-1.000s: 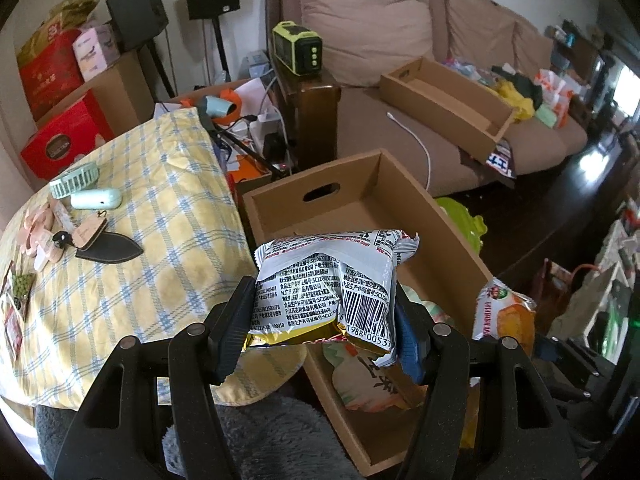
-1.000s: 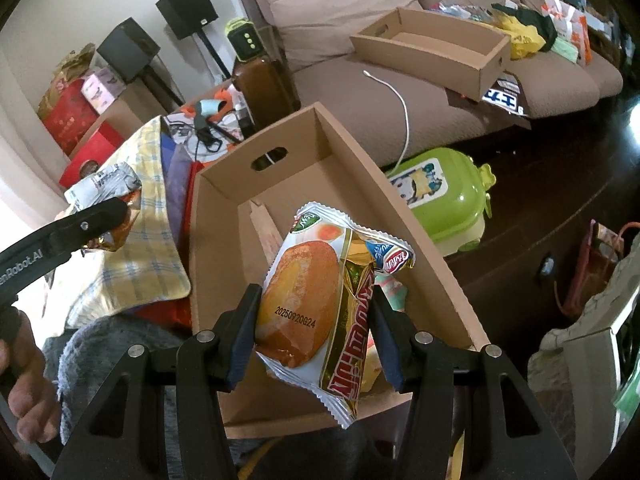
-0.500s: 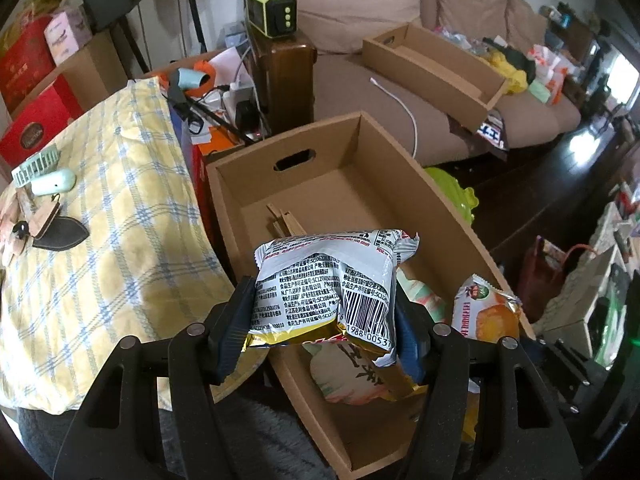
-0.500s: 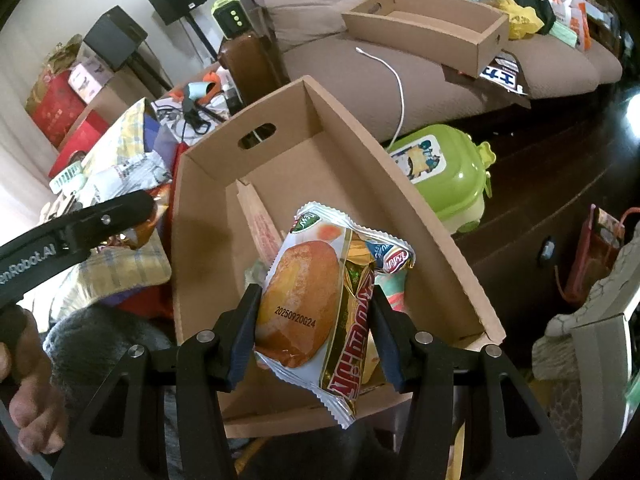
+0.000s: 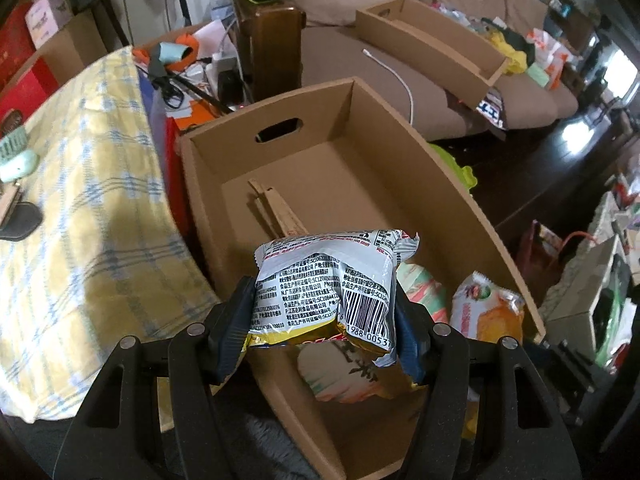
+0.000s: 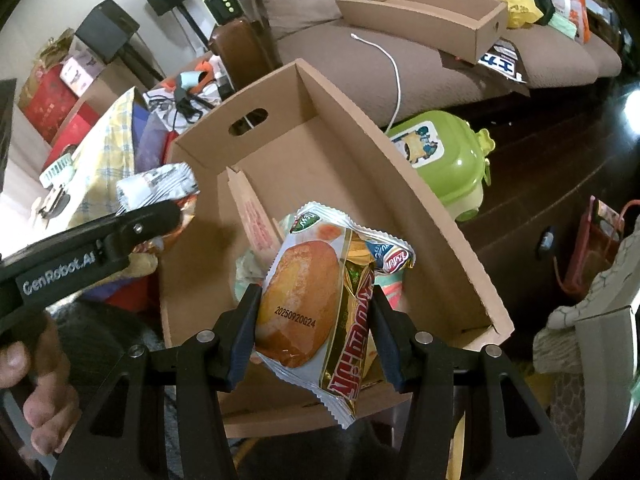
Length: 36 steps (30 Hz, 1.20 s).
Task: Organize objects
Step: 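Lower both held snack bags down into the cardboard box, then open the right tool to drop the orange package while the left tool opens too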
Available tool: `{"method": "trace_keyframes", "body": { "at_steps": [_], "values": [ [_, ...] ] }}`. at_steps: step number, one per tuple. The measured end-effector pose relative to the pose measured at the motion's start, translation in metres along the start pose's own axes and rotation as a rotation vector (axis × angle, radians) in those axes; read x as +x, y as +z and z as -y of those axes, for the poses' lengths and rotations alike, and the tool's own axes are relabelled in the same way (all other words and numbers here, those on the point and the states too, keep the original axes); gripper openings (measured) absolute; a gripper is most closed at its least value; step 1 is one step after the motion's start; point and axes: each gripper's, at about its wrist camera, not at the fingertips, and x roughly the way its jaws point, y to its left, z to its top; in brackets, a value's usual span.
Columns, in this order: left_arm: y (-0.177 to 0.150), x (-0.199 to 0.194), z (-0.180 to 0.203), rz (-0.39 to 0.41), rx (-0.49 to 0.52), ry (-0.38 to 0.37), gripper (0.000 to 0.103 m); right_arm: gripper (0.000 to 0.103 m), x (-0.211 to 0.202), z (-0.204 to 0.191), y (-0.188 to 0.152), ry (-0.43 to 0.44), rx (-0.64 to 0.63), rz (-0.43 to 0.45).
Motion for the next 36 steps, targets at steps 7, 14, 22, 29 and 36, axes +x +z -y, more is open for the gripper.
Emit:
{"method": "trace_keyframes", "body": {
  "at_steps": [7, 14, 22, 29, 36],
  "values": [
    [0.004, 0.019, 0.002, -0.017, 0.005, -0.02, 0.06, 0.054, 0.008, 0.007, -0.003, -0.012, 0.002, -0.023],
    [0.009, 0.033, -0.004, -0.027, -0.049, -0.049, 0.06, 0.054, 0.018, 0.003, -0.006, -0.027, -0.027, -0.052],
    [0.007, 0.036, -0.003, -0.047, -0.052, -0.121, 0.06, 0.054, 0.021, 0.0, -0.008, -0.034, -0.045, -0.049],
    [0.007, 0.039, -0.008, -0.075, -0.095, -0.153, 0.06, 0.054, 0.022, 0.0, -0.008, -0.034, -0.045, -0.051],
    [0.007, 0.042, -0.009, -0.084, -0.106, -0.154, 0.06, 0.054, 0.023, 0.0, -0.007, -0.033, -0.044, -0.053]
  ]
}}
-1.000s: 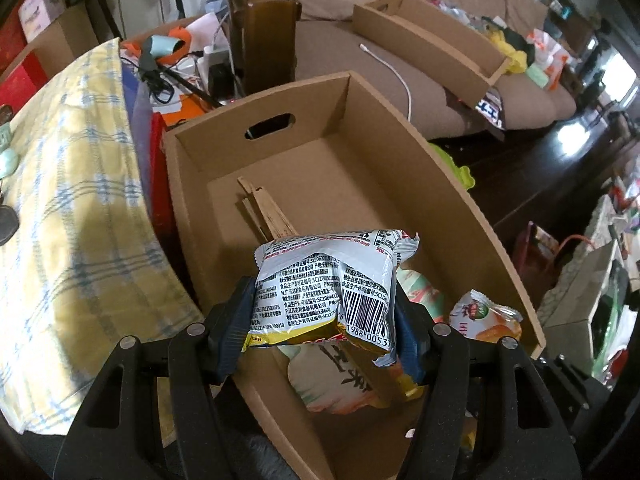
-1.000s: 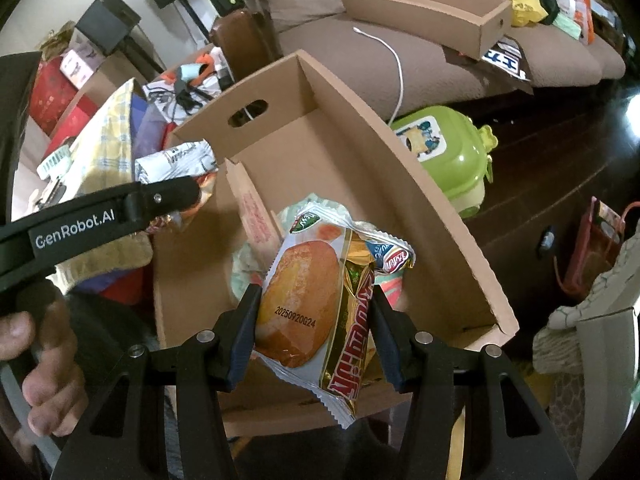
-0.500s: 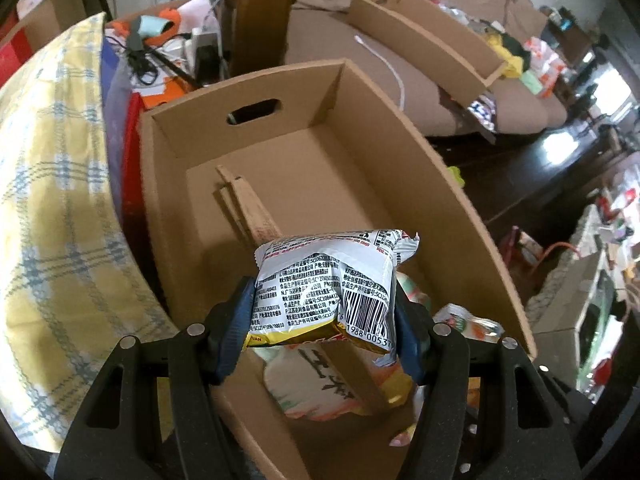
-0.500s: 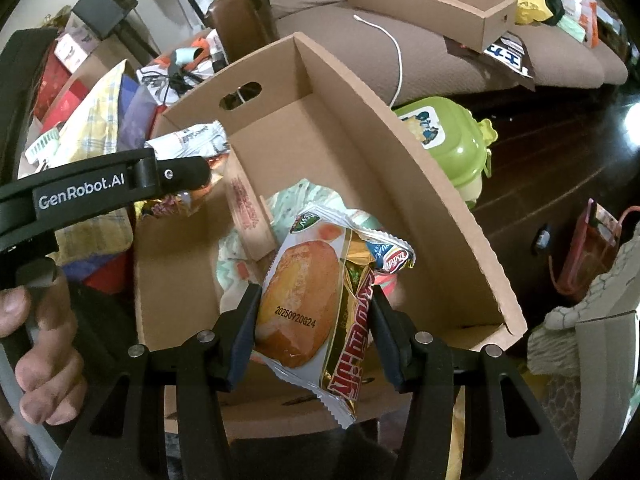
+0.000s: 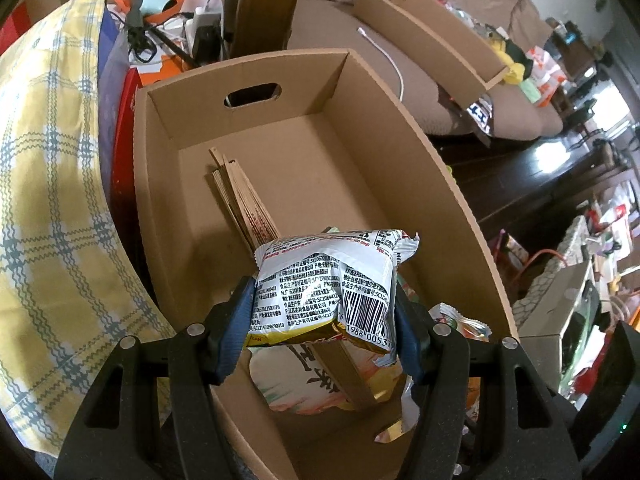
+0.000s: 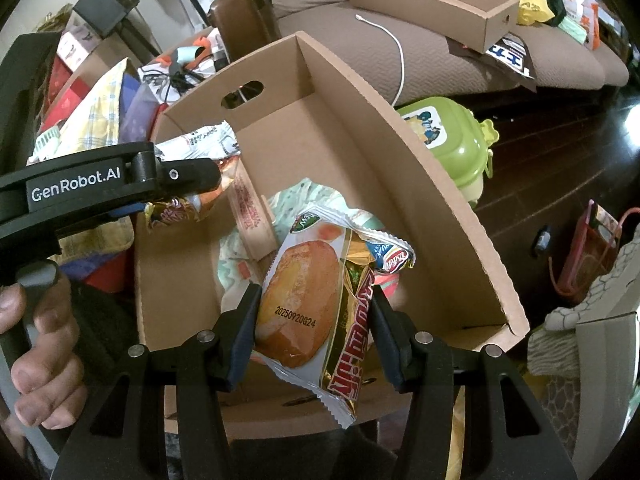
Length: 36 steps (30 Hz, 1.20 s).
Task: Organize objects
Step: 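Open the right tool to drop the orange package while the left tool opens too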
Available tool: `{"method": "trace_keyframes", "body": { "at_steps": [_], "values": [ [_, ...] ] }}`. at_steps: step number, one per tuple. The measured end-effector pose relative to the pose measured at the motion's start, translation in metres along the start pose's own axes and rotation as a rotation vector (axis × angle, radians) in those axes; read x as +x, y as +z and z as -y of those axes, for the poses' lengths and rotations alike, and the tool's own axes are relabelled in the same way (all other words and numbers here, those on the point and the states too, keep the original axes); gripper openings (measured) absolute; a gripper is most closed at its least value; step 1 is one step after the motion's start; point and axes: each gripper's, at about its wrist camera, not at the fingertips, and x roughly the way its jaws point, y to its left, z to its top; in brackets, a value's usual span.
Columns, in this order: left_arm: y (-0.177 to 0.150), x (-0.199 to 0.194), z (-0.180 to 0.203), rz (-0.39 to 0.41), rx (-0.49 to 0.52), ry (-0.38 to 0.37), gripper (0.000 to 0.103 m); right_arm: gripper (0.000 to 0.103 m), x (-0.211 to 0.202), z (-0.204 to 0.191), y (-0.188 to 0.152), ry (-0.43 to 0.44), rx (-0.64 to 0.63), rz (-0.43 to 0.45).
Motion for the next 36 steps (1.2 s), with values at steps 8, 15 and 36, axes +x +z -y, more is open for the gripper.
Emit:
{"method": "trace_keyframes", "body": {
  "at_steps": [8, 15, 36],
  "values": [
    [0.003, -0.005, -0.005, 0.015, -0.042, -0.03, 0.068, 0.066, -0.004, 0.003, 0.002, -0.019, 0.029, 0.014],
    [0.003, -0.02, -0.003, 0.079, -0.036, -0.077, 0.078, 0.07, -0.011, 0.003, 0.004, -0.023, 0.03, 0.045],
    [0.002, -0.051, -0.011, 0.176, -0.074, -0.136, 0.078, 0.07, -0.014, -0.002, 0.006, -0.066, 0.009, 0.089]
  ]
}}
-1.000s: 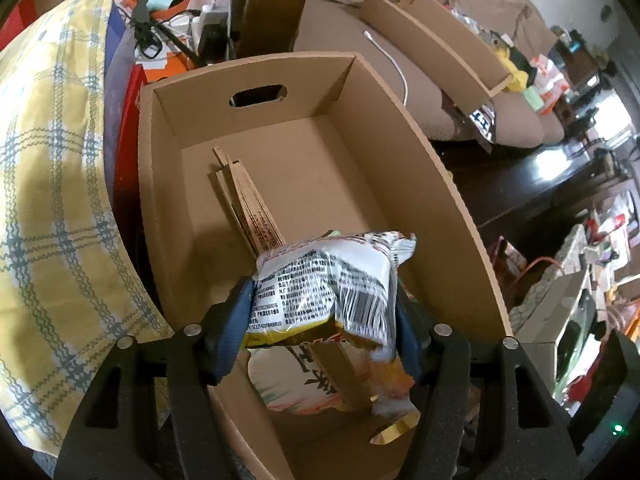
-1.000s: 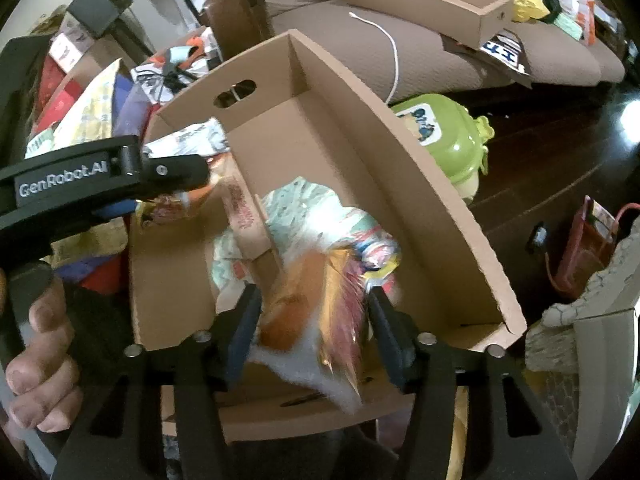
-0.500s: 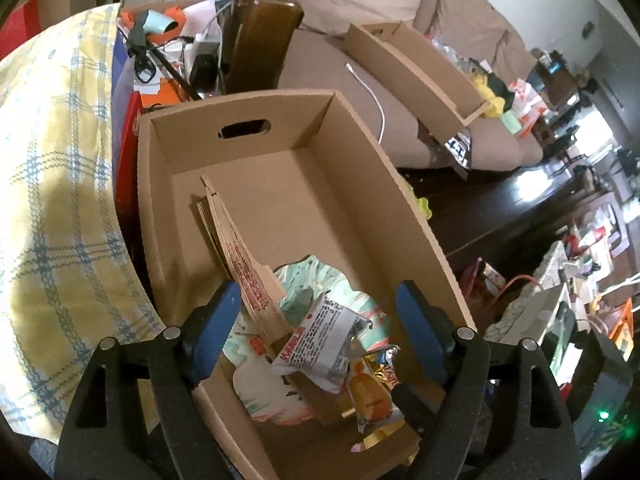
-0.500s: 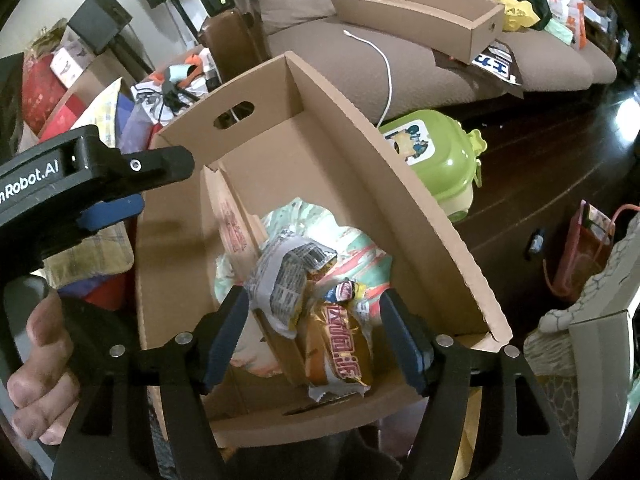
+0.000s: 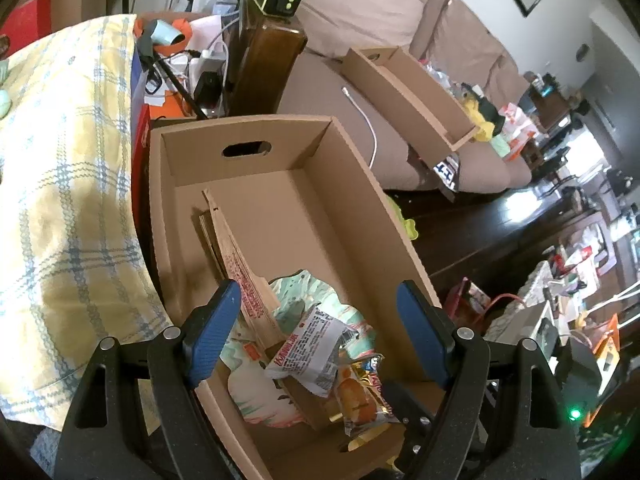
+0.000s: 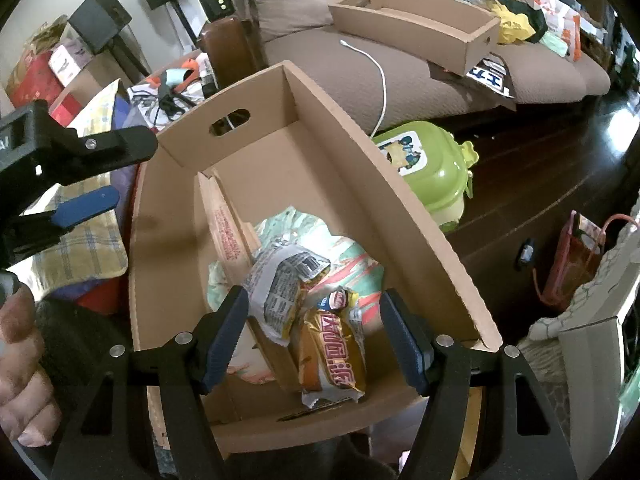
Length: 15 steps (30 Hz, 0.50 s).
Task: Organize objects
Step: 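Open the right tool to drop the orange package while the left tool opens too, then withdraw both open tools from the box and turn toward the table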
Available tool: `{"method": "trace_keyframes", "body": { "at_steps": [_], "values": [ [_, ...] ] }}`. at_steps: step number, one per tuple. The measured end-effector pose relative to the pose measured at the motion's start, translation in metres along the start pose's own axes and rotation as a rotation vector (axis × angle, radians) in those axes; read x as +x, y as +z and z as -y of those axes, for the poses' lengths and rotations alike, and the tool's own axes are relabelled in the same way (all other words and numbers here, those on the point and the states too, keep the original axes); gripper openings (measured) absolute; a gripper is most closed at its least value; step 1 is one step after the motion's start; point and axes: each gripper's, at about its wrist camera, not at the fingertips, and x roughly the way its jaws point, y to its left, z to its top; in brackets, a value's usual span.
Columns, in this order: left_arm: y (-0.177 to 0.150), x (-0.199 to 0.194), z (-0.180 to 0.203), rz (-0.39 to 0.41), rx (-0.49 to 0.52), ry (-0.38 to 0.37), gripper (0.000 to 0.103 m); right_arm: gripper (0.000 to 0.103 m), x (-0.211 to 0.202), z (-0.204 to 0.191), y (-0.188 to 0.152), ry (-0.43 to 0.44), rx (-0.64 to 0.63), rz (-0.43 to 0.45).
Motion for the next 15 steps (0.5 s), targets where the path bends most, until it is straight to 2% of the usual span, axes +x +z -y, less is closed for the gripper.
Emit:
{"method": "trace_keyframes", "body": {
  "at_steps": [7, 15],
  "values": [
    [-0.001, -0.017, -0.009, 0.017, -0.053, -0.049, 0.078, 0.07, -0.004, -0.001, 0.001, 0.001, -0.003, 0.018],
    [0.0, -0.042, -0.012, 0.059, -0.034, -0.039, 0.078, 0.07, -0.004, 0.0, 0.002, 0.001, -0.002, 0.019]
  ]
}}
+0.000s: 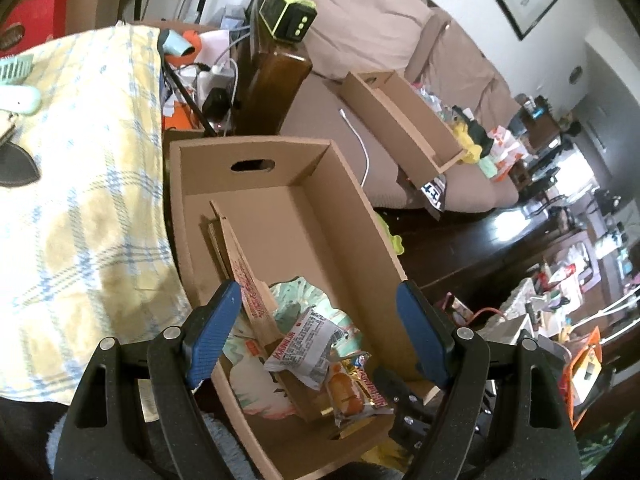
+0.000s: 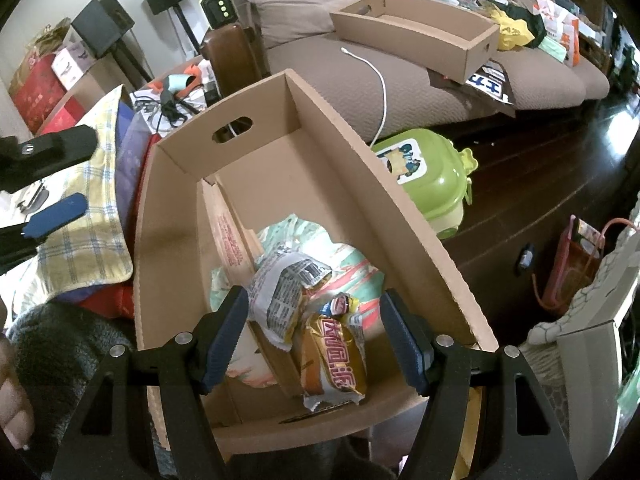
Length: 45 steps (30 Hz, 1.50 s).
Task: Organize objects
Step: 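Withdraw both open tools from the box and turn toward the table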
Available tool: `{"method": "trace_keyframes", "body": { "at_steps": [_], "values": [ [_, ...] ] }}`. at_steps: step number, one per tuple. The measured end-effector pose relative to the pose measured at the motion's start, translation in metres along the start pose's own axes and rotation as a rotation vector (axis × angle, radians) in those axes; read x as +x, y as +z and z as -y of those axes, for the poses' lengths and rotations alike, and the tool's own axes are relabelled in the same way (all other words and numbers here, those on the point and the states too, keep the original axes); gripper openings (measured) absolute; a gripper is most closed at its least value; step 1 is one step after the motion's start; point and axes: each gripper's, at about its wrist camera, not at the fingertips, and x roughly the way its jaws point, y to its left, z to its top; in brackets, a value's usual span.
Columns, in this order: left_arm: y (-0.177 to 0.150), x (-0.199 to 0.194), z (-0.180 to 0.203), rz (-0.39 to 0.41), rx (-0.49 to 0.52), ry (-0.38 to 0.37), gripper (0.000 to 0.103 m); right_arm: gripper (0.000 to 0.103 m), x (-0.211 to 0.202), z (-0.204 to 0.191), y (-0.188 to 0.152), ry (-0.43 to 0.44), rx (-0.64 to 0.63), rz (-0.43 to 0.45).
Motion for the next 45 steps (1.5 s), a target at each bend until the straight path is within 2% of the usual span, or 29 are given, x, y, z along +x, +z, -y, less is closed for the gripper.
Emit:
{"method": "trace_keyframes", "body": {
  "at_steps": [19, 24, 25, 28, 34, 37, 39, 41, 42, 45],
  "values": [
    [0.002, -0.064, -0.015, 0.123, 0.008, 0.038, 0.077, 0.071, -0.01, -0.001, 0.004, 0.018, 0.013, 0.026],
    [0.006, -0.089, -0.03, 0.177, -0.005, 0.086, 0.077, 0.072, -0.012, -0.002, 0.004, 0.024, 0.01, 0.03],
    [0.006, -0.093, -0.033, 0.177, -0.014, 0.08, 0.077, 0.072, -0.012, -0.003, 0.005, 0.024, 0.009, 0.03],
    [0.0, -0.11, -0.039, 0.163, -0.064, -0.006, 0.077, 0.073, -0.013, -0.003, 0.006, 0.028, 0.012, 0.03],
    [-0.006, -0.144, -0.047, 0.22, -0.086, -0.019, 0.078, 0.075, -0.022, -0.002, 0.009, 0.043, 0.029, 0.054],
    [-0.003, -0.155, -0.065, 0.25, -0.117, 0.032, 0.078, 0.076, -0.025, -0.003, 0.01, 0.055, 0.031, 0.06],
    [-0.003, -0.166, -0.088, 0.27, -0.172, 0.063, 0.078, 0.076, -0.026, -0.005, 0.011, 0.056, 0.028, 0.062],
    [-0.002, -0.178, -0.113, 0.299, -0.221, 0.126, 0.078, 0.076, -0.027, -0.009, 0.011, 0.061, 0.022, 0.063],
    [-0.002, -0.184, -0.124, 0.313, -0.243, 0.165, 0.078, 0.076, -0.028, -0.011, 0.011, 0.062, 0.018, 0.064],
    [-0.001, -0.208, -0.163, 0.356, -0.307, 0.348, 0.078, 0.077, -0.029, -0.017, 0.011, 0.064, 0.003, 0.065]
  ]
}}
